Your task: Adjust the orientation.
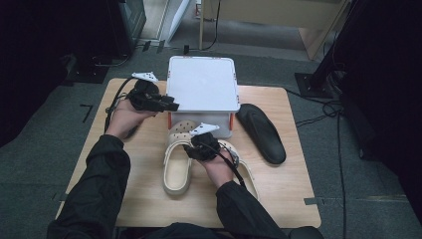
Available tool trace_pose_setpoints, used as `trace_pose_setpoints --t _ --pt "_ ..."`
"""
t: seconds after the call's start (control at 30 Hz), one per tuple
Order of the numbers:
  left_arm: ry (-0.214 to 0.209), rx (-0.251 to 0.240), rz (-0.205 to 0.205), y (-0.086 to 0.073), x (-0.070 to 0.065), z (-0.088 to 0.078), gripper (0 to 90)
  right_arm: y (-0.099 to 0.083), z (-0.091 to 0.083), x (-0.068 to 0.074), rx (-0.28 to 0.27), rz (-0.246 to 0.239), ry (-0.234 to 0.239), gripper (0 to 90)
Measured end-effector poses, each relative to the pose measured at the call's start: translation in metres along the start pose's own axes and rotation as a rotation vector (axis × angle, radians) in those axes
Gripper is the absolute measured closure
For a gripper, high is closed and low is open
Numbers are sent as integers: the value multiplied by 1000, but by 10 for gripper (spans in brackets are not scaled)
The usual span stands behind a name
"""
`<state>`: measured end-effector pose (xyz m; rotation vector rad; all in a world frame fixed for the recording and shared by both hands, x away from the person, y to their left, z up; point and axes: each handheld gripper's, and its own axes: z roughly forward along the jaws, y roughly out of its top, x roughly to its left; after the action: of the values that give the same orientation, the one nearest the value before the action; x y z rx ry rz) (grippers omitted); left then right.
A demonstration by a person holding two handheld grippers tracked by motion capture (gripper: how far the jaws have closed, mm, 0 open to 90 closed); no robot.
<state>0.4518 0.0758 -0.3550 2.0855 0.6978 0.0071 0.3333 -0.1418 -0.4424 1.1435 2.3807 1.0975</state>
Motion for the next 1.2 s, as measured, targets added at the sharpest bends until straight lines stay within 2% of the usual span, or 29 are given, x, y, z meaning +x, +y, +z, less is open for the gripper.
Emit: trace_pose_setpoints --t 0.07,0.2,0.3,0.43,0.47,0.57,0.63,0.73,0.87,1.0,1.1,1.2 --pt "6 0 6 0 -1 0 552 2 1 0 0 3 2 627" --pt "4 -5 6 -1 0 0 553 5 -2 1 -20 -17 -39 695" --pt "12 -6 14 -1 -1 0 553 7 -4 -4 -27 3 -41 714" --pt "5 -10 5 -2 0 0 556 8 -6 -8 -35 34 -34 727" --pt "7 -11 7 -2 0 0 558 10 -8 -10 -52 46 -43 739" --pt "11 -11 15 -2 -1 0 560 12 -7 -14 -46 50 -38 738" --pt "15 -13 24 -2 -2 0 560 15 -5 -15 -39 47 -51 738" --pt "13 -14 19 -2 -1 0 561 18 1 -19 -42 27 -77 737" --pt "18 -23 11 -4 1 -1 563 22 5 -24 -48 42 -88 737" --pt "8 -35 -2 -5 3 -1 584 23 3 -25 -53 36 -104 742" --pt "9 -36 -2 -5 3 -1 590 23 1 -27 -66 28 -143 741" --pt "10 -36 0 -5 3 -1 590 23 1 -32 -66 27 -159 740"
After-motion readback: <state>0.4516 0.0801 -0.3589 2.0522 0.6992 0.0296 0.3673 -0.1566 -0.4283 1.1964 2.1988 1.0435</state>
